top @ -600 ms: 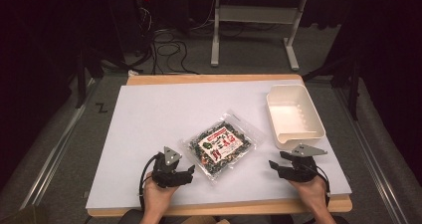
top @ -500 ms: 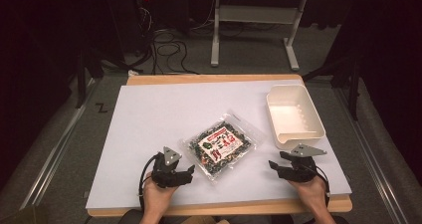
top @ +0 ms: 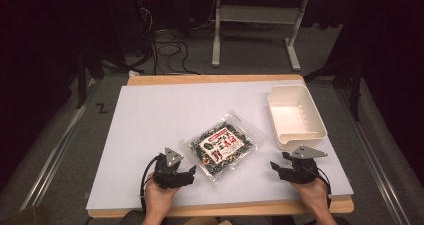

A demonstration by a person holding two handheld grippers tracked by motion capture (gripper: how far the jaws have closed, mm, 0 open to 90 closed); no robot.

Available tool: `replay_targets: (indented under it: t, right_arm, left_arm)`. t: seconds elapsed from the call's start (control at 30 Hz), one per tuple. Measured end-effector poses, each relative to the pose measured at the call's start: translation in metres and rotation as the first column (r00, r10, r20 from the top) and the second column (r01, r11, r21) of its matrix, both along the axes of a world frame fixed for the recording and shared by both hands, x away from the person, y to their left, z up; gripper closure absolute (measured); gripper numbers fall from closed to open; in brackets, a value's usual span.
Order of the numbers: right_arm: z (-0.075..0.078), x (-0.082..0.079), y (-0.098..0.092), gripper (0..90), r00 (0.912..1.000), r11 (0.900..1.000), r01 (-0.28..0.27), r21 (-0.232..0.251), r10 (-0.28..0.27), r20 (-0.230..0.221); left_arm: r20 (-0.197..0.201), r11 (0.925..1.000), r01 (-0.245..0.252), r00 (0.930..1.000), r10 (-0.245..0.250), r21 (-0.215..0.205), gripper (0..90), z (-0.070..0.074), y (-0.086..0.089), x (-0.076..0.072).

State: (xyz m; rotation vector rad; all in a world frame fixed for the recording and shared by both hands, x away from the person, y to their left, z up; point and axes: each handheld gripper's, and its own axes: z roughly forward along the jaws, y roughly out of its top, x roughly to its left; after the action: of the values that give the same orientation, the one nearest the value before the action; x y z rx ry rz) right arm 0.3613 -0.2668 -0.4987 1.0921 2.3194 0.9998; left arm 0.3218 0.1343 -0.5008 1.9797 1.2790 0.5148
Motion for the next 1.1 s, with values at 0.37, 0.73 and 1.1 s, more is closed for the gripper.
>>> replay_targets:
  t: [0.37,0.73,1.1]
  right_arm:
    - [0.005,-0.001,0.005,39.8,0.9997,0.998,0.024,-0.054,-0.024,0.001]
    - [0.016,-0.006,0.011,39.7,0.9999,1.0,0.006,0.002,-0.006,0.01]
    - [0.034,-0.007,0.034,40.7,0.9987,0.997,-0.05,0.052,0.049,0.01]
  left_arm:
    - [0.003,1.0,-0.006,1.0,0.006,0.002,23.3,0.0,0.003,0.002]
    - [0.016,0.9998,-0.003,0.9999,0.003,0.022,23.3,0.001,0.003,0.003]
    - [0.027,0.9989,0.013,0.9995,-0.014,0.046,23.3,0.002,0.0,0.002]
